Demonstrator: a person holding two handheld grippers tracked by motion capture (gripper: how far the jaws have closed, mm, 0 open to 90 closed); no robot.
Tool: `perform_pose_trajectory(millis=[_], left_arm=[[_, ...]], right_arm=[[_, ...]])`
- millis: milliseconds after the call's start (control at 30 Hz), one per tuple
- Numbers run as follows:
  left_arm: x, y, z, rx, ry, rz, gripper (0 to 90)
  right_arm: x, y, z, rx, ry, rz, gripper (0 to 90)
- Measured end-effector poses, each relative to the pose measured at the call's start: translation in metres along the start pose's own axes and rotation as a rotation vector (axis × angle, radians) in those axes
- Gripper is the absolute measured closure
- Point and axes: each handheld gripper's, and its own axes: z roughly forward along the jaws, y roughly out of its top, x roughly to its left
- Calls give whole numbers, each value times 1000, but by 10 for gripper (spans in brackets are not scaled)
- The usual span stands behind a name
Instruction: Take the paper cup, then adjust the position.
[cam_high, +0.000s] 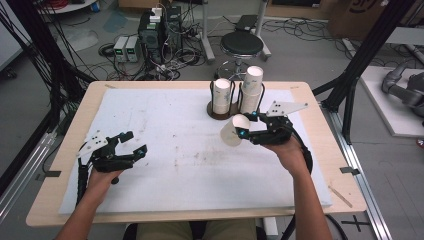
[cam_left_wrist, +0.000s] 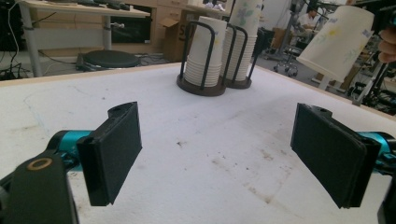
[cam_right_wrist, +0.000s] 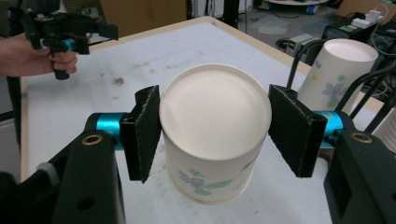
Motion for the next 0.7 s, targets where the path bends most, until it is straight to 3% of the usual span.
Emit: perform_pose_trajectory(millis=[267, 700], left_arm=[[-3, 0, 1, 11, -14, 12, 162], [-5, 0, 4, 5, -49, 15, 162]], right_arm=[[9, -3, -3, 20, 34, -41, 383], [12, -4, -4, 7, 33, -37, 382]])
